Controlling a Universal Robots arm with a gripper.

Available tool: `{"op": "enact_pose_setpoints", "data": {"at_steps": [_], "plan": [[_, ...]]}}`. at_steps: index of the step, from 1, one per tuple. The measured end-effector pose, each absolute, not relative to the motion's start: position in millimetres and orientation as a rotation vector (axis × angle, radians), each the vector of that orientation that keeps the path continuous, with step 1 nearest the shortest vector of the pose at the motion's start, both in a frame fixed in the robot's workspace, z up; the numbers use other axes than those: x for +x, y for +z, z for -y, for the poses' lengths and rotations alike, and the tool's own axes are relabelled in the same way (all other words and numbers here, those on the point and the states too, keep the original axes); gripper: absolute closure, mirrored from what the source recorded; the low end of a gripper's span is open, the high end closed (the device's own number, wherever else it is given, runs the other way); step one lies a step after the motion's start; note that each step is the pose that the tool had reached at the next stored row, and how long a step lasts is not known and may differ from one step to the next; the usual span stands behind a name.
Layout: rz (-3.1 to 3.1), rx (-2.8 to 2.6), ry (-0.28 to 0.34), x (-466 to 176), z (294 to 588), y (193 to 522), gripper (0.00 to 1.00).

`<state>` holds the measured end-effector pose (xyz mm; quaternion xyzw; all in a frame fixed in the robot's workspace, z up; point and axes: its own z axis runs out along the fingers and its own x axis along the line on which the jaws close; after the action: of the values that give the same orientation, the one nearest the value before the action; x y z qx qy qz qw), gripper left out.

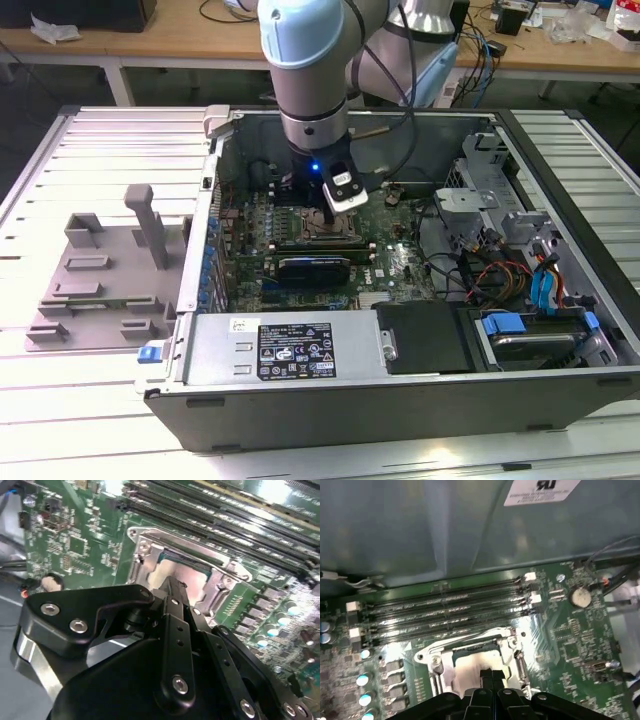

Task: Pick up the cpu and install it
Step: 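Install the first cpu locking lever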

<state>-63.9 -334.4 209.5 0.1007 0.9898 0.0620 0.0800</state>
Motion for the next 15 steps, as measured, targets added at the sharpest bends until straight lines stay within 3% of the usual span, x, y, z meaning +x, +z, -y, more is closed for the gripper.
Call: {"op": "enact_pose_setpoints", "data": {"at_steps": [15], "plan": [[-3.007, 0.028, 0.131, -60.0, 334.3, 215.7, 0.89]]}}
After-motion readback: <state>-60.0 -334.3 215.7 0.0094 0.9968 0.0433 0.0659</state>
